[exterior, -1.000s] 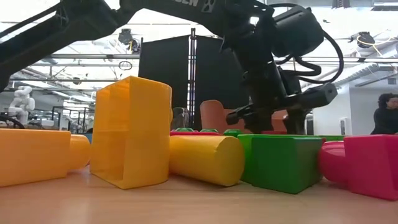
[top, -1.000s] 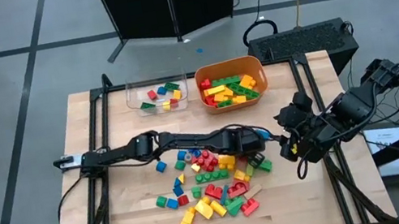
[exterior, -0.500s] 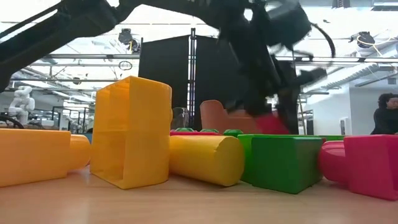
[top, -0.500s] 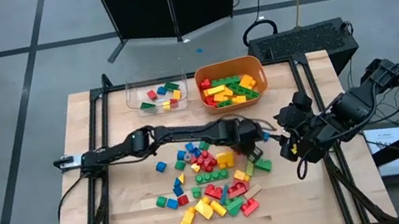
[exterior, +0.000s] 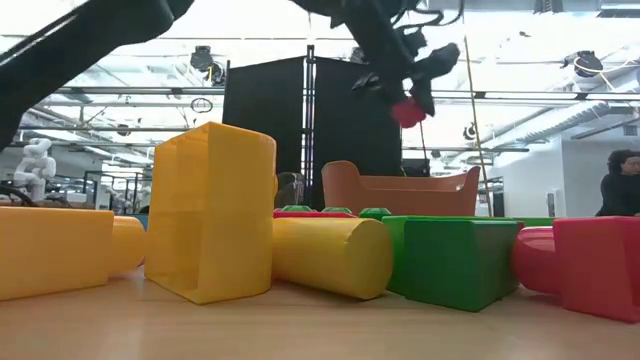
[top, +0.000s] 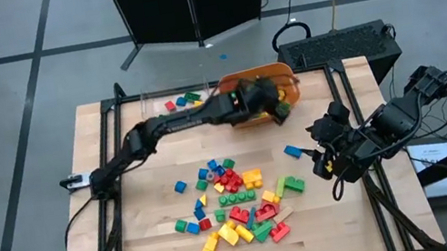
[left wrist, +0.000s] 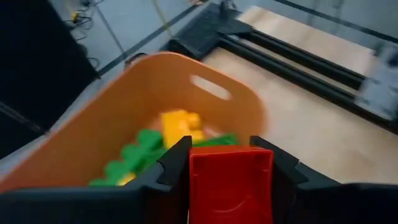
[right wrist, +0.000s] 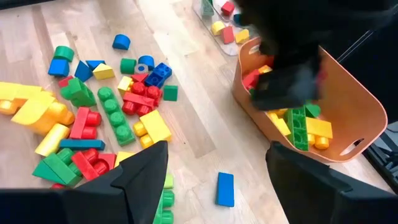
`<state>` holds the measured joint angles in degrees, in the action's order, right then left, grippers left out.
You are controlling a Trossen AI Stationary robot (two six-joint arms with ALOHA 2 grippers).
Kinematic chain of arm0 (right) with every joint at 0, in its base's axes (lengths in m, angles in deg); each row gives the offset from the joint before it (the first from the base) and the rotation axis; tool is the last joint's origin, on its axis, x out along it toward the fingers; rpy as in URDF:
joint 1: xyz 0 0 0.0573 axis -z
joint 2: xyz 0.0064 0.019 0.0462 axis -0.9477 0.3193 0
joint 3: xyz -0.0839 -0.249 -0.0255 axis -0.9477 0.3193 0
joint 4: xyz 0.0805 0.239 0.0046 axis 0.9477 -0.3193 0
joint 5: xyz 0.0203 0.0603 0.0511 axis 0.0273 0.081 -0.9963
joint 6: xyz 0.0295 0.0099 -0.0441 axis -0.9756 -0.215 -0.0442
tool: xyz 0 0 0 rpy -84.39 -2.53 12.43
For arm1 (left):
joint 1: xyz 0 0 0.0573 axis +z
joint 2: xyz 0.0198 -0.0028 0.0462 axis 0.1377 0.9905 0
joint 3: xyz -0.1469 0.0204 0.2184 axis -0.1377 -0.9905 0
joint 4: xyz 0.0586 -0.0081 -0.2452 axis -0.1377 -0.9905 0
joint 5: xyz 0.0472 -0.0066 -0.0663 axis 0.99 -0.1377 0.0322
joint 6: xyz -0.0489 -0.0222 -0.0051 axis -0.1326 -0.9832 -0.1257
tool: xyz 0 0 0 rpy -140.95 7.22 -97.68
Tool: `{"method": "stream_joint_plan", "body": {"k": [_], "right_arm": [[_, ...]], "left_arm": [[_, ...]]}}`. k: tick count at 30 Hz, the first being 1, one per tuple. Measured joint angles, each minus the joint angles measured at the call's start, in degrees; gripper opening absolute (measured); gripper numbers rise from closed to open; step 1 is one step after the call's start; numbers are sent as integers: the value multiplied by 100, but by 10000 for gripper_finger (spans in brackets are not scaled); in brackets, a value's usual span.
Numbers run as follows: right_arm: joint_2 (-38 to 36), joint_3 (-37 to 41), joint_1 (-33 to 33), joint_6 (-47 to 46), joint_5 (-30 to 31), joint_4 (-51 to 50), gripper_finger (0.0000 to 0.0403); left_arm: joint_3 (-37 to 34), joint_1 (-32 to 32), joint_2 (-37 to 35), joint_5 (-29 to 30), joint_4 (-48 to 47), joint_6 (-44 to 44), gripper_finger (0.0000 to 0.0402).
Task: Sort blocks by size
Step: Put the big red game piece into the orange bin, then put the small blue block into the transparent bin
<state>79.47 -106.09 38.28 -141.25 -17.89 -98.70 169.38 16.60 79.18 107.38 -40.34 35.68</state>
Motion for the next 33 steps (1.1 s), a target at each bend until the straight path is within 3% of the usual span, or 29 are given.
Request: {"method": "stream_joint_plan", "body": {"k": [7, 9, 13, 18, 24, 28, 33], "right_arm": [[0, 0, 1, 1, 0, 3, 265], [0, 0, 2, 23, 0, 3, 265], [0, 0, 2, 35, -2, 3, 265], [0, 0, 2, 63, -2, 1, 265], [0, 0, 0, -63, -39, -217, 265], [2, 5, 0, -1102, 110, -892, 265], [-194, 738, 135, -2973, 251, -866, 264]], "left_arm": [[-31, 723, 286, -48, 176, 262, 132], [-35, 851, 401, -181, 148, 492, 149], [-37, 1022, 450, -1099, 156, 768, 208], [-18, 1040, 438, -1193, 238, 1470, 267], [-9, 779, 108, -1637, 81, 1912, 286], [-9, 480, -254, -1965, -51, 2334, 287], [-4, 222, -939, -1786, -895, 2348, 288]]}}
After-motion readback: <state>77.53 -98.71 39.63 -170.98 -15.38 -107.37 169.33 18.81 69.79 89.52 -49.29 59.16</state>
